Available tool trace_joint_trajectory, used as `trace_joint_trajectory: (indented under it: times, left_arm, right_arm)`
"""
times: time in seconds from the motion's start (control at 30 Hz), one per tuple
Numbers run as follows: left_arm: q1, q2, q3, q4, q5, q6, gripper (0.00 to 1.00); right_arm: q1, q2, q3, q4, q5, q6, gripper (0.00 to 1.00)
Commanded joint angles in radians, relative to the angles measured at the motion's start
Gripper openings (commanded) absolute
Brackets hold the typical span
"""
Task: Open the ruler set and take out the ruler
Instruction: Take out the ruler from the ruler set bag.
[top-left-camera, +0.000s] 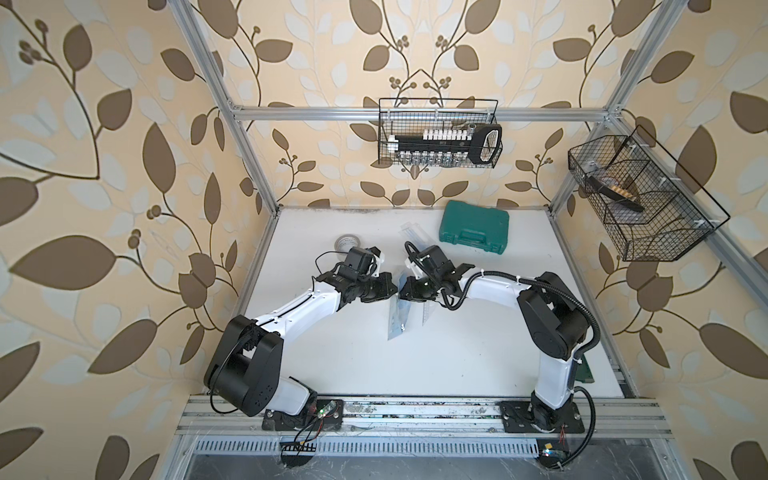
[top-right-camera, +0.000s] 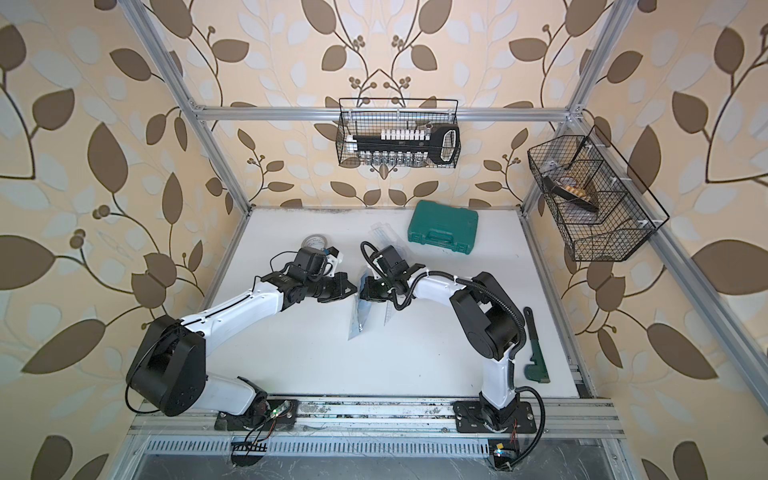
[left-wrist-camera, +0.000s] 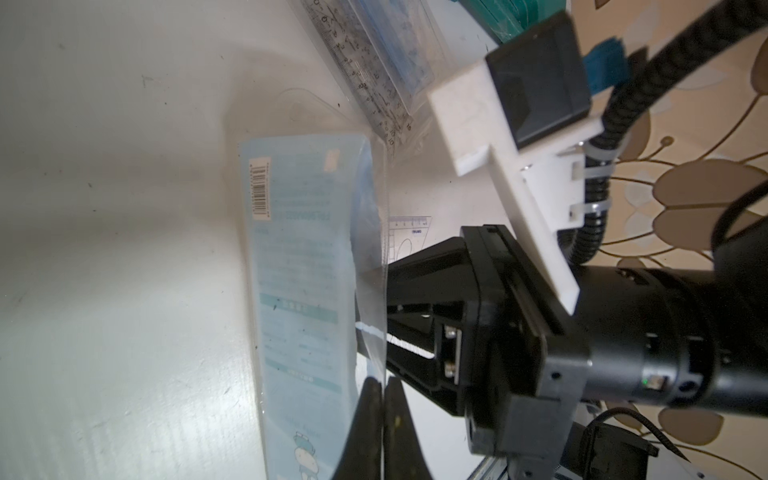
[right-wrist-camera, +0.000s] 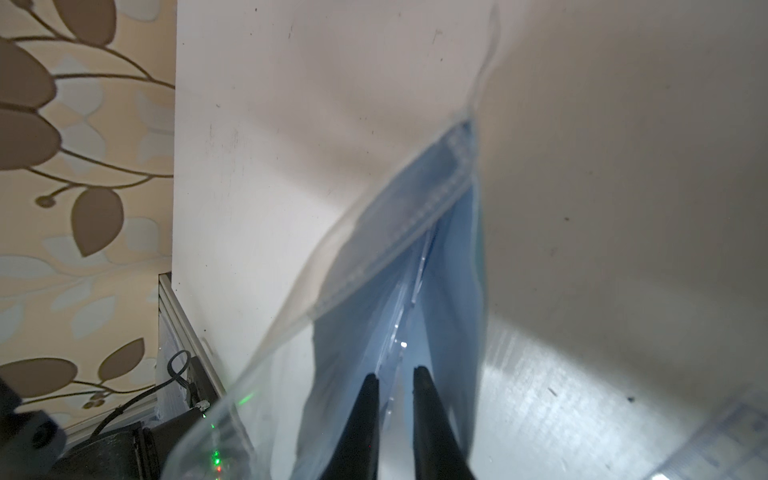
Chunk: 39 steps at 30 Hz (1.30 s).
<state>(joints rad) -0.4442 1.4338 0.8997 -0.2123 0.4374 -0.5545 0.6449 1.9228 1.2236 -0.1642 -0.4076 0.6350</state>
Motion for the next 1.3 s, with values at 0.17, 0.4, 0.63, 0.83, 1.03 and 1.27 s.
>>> trace_joint_trajectory:
  times: [0.17, 0.4, 0.63, 0.83, 1.03, 1.27]
  left_arm:
    - [0.004, 0.03, 0.002, 0.033, 0.021, -0.008, 0.0]
    - [0.0, 0.049, 0.004, 0.042, 0.019, -0.016, 0.0]
    - [-0.005, 0.07, 0.015, 0.042, 0.012, -0.018, 0.0]
    - [-0.008, 0.101, 0.03, 0.039, 0.005, -0.011, 0.0]
    - [-0.01, 0.122, 0.041, 0.036, -0.006, -0.004, 0.0]
    - [-0.01, 0.106, 0.072, -0.043, -0.055, 0.035, 0.0]
  right_arm:
    - [-0.009, 0.02, 0.036, -0.019, 0.026, -0.002, 0.08]
    - [-0.012, 0.014, 0.037, -0.027, 0.039, -0.005, 0.01]
    - [-0.02, -0.019, 0.026, -0.043, 0.056, -0.016, 0.0]
    - [-0.039, -0.082, 0.013, -0.067, 0.071, -0.032, 0.0]
    - [-0.069, -0.147, -0.008, -0.094, 0.076, -0.05, 0.0]
    - [-0.114, -0.229, -0.047, -0.134, 0.069, -0.082, 0.0]
